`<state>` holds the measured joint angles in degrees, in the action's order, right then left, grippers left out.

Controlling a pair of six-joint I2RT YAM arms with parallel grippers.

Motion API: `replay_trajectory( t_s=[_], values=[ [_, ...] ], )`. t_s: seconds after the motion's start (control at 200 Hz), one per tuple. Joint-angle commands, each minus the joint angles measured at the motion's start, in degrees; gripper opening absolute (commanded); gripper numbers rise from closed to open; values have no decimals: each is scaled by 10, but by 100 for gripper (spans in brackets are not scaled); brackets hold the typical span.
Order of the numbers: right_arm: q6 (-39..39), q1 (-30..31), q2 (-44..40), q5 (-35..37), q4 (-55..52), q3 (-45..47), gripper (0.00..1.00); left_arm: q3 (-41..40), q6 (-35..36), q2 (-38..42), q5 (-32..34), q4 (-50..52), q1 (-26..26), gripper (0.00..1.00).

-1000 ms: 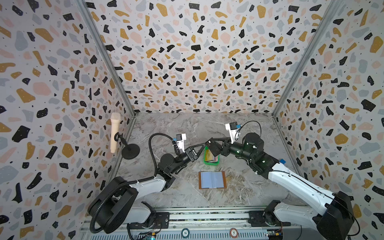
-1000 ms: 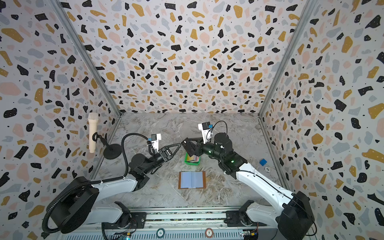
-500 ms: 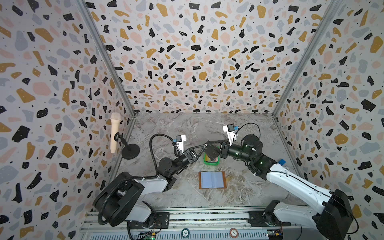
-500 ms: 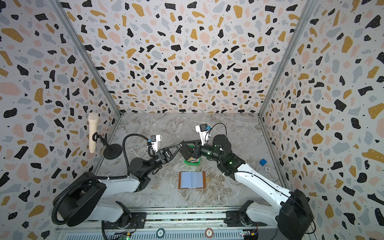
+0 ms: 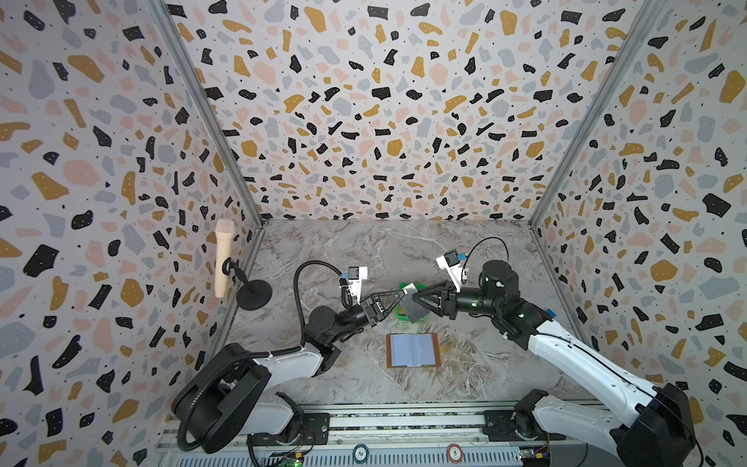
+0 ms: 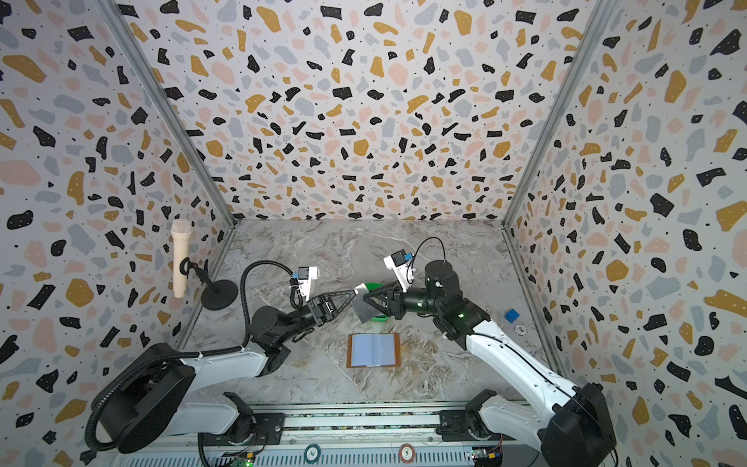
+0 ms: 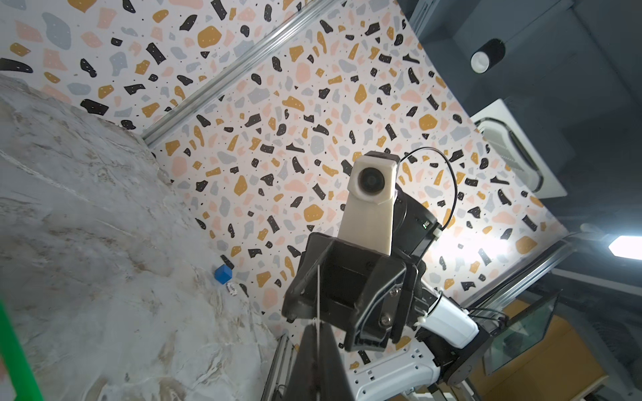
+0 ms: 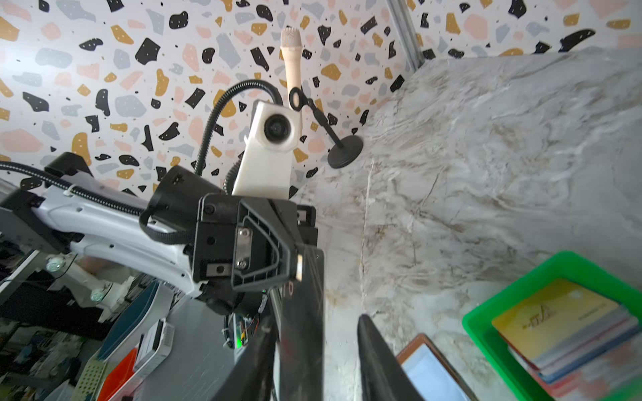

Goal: Insert credit cards into a card holder
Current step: Pick up the credit card from the storage box.

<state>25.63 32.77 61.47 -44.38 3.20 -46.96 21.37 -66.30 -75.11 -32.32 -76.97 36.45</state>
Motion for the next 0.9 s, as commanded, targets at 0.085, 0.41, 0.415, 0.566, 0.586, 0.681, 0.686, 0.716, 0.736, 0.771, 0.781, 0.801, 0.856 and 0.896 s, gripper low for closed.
replay_trajectory(
  t_s=[0.085, 0.41, 0.415, 0.566, 0.586, 0.681, 0.686, 0.716, 0.736, 0.771, 0.781, 0.801, 0.856, 0.896],
  values=[
    [-72, -11, -21, -81, -94, 0, 43, 34, 102, 42, -71, 132, 2, 0],
    [-76, -12, 1, -96, -114, 5, 27, 45, 138, 55, -116, 202, 4, 0],
    [-75, -12, 1, -96, -112, 6, 27, 45, 138, 55, -116, 203, 4, 0],
    [-61, -6, 12, -107, -89, 22, 18, 45, 139, 48, -113, 208, 10, 0],
    [-60, -3, 14, -106, -86, 25, 17, 44, 139, 47, -113, 206, 10, 0],
    [-47, 14, 20, -102, -61, 39, 11, 41, 137, 46, -106, 209, 12, 0],
    [-47, 16, 20, -101, -61, 39, 11, 41, 137, 46, -106, 209, 12, 0],
    [-44, 23, 22, -95, -56, 42, 8, 39, 136, 47, -102, 209, 12, 2],
    [-43, 27, 24, -89, -53, 45, 6, 36, 137, 48, -96, 214, 12, 6],
    [-41, 33, 24, -80, -48, 51, 2, 31, 139, 51, -83, 227, 11, 15],
    [-40, 34, 24, -77, -48, 51, 1, 29, 140, 52, -79, 230, 10, 18],
    [-36, 34, 24, -68, -46, 56, 0, 24, 140, 55, -70, 236, 8, 22],
    [-25, 31, 18, -38, -42, 67, 0, 5, 136, 67, -42, 245, -2, 28],
    [-13, 26, 11, -19, -34, 81, 0, -15, 128, 76, -25, 242, -15, 29]
  ],
)
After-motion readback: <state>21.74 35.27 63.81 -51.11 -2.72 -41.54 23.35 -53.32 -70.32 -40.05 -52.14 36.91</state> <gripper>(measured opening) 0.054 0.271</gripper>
